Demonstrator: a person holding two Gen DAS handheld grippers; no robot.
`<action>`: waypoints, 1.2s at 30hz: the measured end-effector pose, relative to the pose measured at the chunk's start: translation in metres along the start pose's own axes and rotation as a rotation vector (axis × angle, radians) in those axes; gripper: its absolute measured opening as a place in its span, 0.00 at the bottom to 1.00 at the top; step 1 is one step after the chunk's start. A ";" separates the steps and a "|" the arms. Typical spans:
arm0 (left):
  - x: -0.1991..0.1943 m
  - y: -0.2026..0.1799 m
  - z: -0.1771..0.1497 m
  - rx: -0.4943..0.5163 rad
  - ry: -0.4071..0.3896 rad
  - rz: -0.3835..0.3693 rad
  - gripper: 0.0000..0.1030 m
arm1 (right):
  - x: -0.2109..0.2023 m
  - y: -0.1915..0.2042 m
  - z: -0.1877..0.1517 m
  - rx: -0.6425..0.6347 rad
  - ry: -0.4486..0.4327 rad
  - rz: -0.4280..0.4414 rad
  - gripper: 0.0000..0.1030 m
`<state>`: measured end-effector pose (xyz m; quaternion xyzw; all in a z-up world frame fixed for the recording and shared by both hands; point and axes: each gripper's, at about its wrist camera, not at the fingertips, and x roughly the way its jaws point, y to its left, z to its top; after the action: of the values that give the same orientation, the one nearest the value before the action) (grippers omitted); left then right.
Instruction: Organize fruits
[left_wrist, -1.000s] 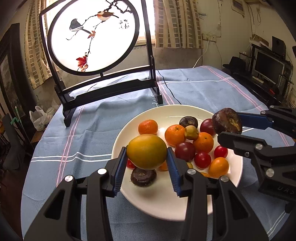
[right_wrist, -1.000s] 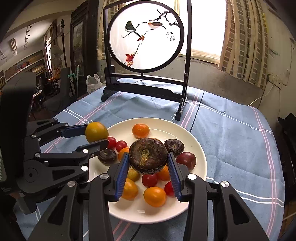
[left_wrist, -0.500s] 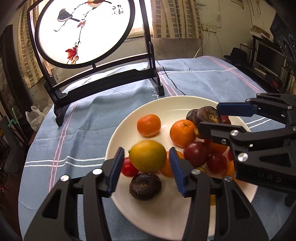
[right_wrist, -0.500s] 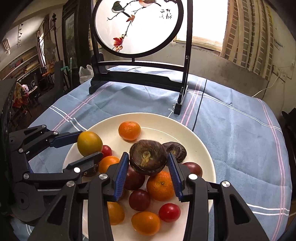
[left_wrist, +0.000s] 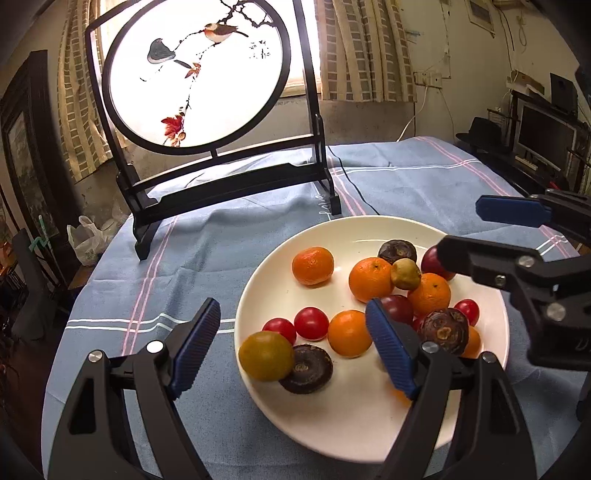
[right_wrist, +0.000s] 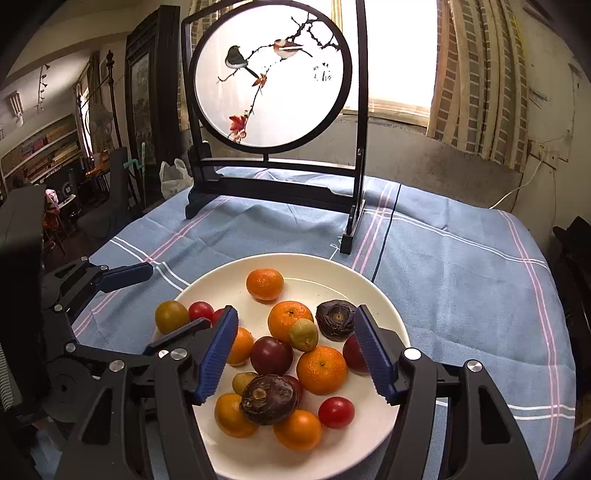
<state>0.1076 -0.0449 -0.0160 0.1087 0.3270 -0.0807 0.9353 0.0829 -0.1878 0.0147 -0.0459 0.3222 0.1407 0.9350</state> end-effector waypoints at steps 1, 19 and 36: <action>-0.006 0.001 0.000 -0.006 -0.013 0.003 0.79 | -0.009 0.000 -0.002 0.002 -0.020 -0.011 0.69; -0.113 0.001 -0.009 -0.006 -0.275 0.091 0.95 | -0.095 0.016 -0.050 0.042 -0.144 -0.026 0.76; -0.107 0.006 -0.015 -0.046 -0.261 0.065 0.95 | -0.079 0.017 -0.057 0.050 -0.108 -0.020 0.76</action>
<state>0.0176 -0.0263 0.0408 0.0864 0.2006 -0.0564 0.9742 -0.0147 -0.2003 0.0181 -0.0182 0.2740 0.1254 0.9533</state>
